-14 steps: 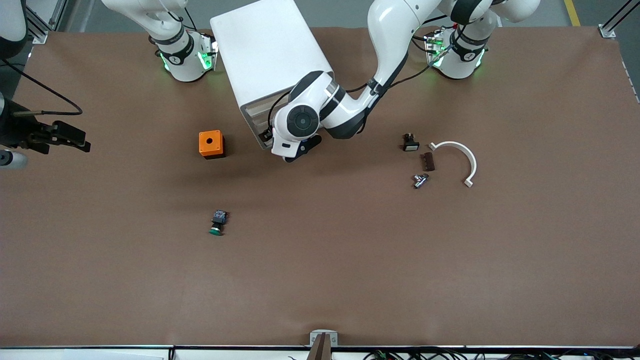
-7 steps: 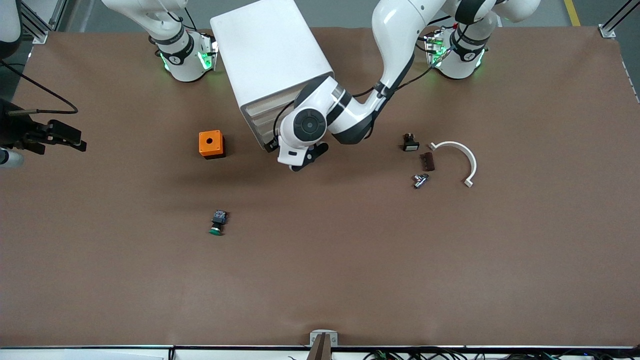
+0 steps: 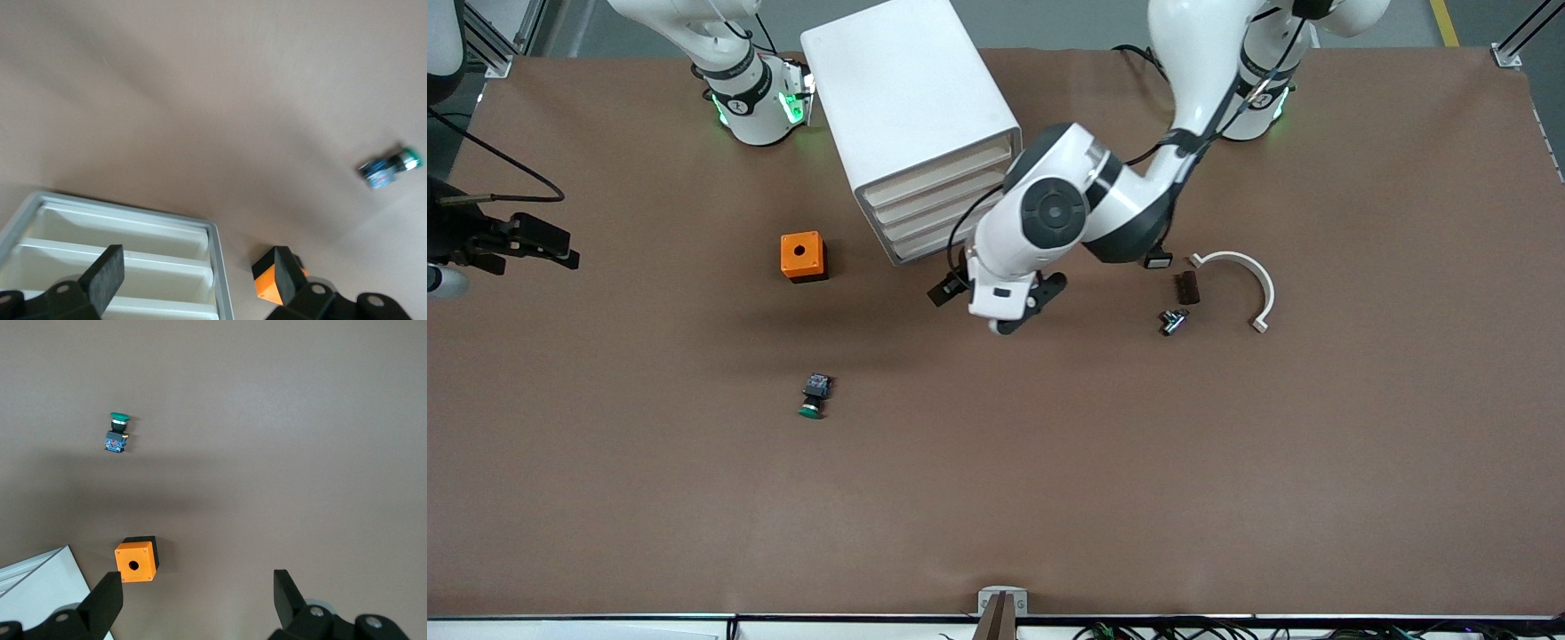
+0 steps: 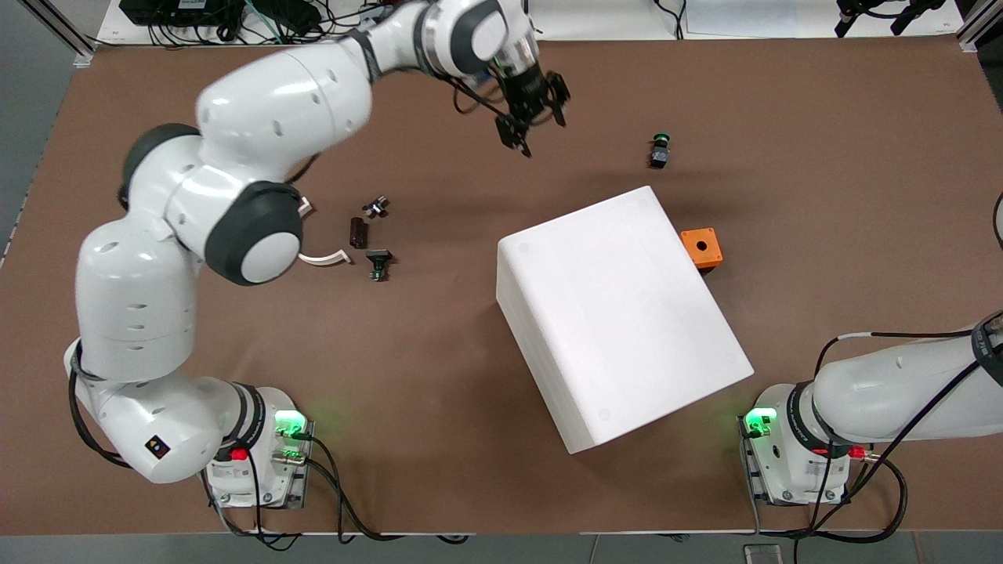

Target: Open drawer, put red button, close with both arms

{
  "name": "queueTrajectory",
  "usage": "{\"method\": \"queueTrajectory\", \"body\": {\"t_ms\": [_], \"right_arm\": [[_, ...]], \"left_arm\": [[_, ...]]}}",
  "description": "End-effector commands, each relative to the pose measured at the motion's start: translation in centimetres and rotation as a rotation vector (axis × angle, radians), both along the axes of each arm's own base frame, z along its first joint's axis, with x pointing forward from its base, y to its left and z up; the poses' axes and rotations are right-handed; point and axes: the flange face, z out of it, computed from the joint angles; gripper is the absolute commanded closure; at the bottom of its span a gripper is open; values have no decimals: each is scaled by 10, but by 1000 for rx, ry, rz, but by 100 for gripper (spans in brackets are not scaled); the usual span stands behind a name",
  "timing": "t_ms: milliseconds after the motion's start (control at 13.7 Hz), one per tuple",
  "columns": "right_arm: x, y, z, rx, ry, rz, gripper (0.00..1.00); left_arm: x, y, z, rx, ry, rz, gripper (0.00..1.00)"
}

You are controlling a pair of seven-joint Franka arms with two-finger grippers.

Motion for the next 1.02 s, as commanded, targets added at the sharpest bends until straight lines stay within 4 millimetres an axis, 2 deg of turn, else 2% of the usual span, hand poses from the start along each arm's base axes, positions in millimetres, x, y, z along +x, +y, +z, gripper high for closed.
{"method": "queueTrajectory", "body": {"t_ms": [0, 73, 292, 512, 658, 804, 950], "right_arm": [[1, -5, 4, -9, -3, 1, 0], [1, -5, 6, -8, -6, -1, 0], [2, -7, 16, -11, -25, -7, 0], [1, -20, 31, -14, -57, -30, 0], [1, -24, 34, -13, -62, -39, 0], [-4, -40, 36, -2, -64, -59, 0], [-9, -36, 35, -4, -20, -48, 0]], "left_arm": [[8, 56, 74, 41, -48, -10, 1], [9, 79, 93, 67, -47, -60, 1], [12, 165, 147, 78, -25, -234, 1], [4, 234, 189, 134, -48, -390, 1], [10, 294, 204, 120, -44, -461, 1], [10, 346, 217, 129, -50, -533, 1], [10, 399, 222, 144, -58, -581, 1]]}}
